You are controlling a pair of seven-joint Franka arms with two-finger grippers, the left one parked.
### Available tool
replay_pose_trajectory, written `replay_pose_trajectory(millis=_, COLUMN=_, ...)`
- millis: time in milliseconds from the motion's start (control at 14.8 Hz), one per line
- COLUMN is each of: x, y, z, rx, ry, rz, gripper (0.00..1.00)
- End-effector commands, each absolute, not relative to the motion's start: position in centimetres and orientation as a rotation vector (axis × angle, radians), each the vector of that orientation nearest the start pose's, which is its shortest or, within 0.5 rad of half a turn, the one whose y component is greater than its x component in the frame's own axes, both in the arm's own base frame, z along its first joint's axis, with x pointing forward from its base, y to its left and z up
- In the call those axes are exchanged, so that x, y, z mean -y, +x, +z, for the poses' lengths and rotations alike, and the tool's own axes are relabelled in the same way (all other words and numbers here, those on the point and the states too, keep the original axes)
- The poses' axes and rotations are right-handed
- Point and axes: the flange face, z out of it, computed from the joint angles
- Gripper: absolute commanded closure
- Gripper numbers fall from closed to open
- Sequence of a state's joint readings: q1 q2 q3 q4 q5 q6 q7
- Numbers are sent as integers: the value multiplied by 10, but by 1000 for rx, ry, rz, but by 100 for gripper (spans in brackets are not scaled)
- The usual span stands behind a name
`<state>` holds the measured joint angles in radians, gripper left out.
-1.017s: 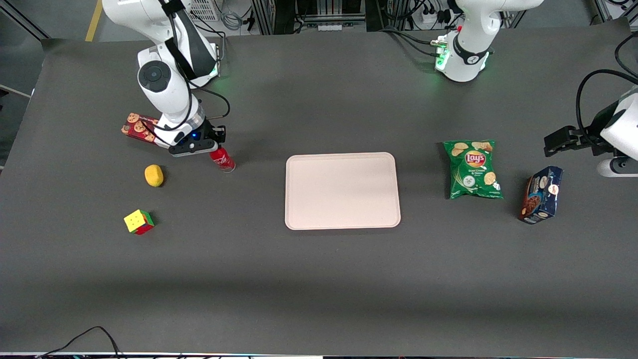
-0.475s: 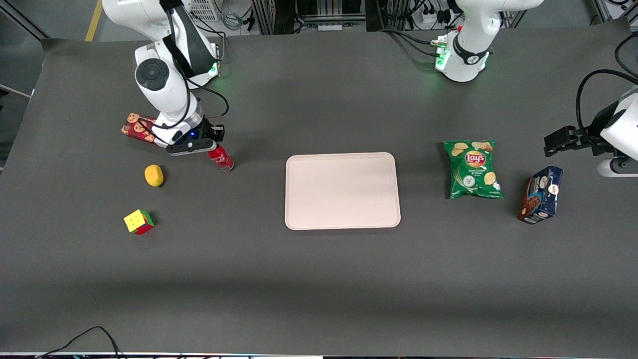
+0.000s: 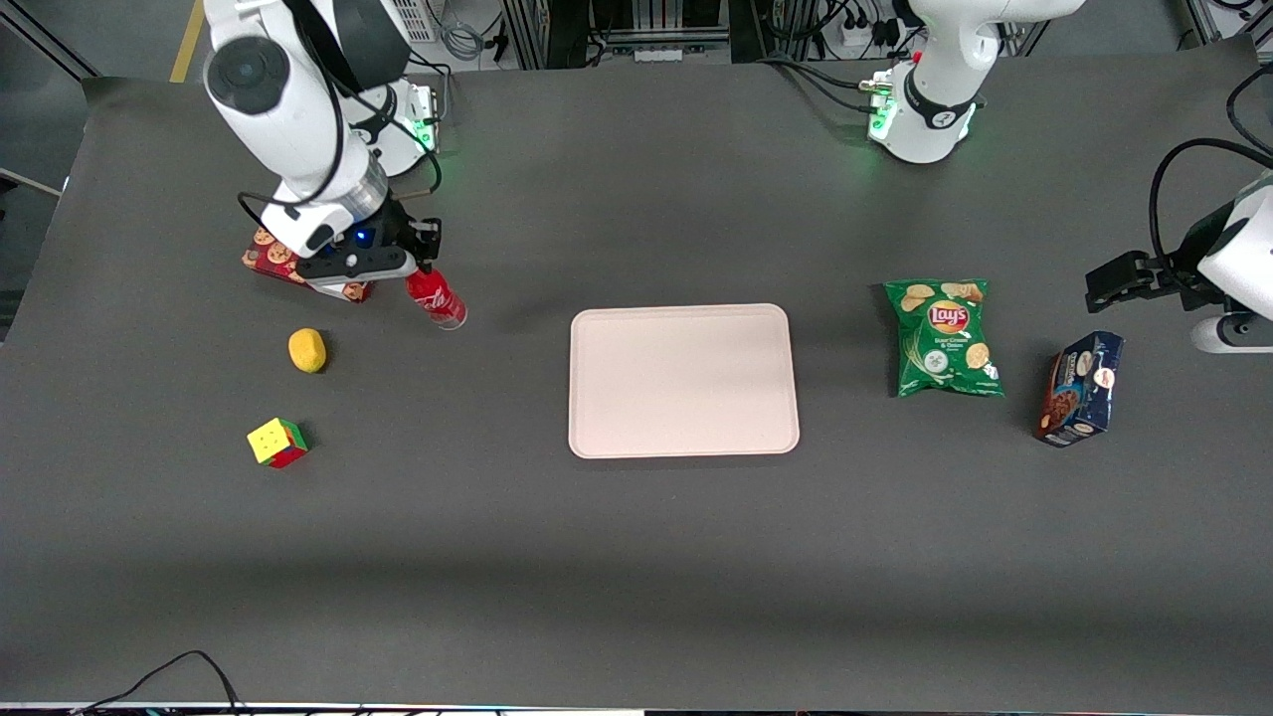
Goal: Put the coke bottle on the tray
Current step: 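Lift the bottle and carry it over the white tray, then lower the bottle upright onto the tray and open the right gripper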
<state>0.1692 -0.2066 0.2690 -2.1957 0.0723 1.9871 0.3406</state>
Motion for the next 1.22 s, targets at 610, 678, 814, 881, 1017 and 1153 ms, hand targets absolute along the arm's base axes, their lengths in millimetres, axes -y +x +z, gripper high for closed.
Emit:
replay_pose_trajectory(millis=610, x=-427, y=541, z=498, rx=-237, ry=-3047, rz=25, gripper=100)
replay_pose_trajectory(millis=678, x=-443, y=543, z=477, rx=-228, ry=-3056, rz=56, gripper=100)
replay_pose_trajectory(millis=814, x=-454, y=558, z=444, rx=-229, ry=-3060, rz=86, gripper=100)
replay_pose_trajectory(millis=881, x=-457, y=562, z=430, rx=-231, ry=-3063, rz=91, gripper=100)
replay_pose_trajectory(millis=1017, x=-463, y=564, z=410, rx=-238, ry=-3059, rz=100, gripper=100)
replay_pose_trajectory(millis=1153, x=-463, y=567, z=387, rx=-255, ry=-3091, rz=108, gripper=100)
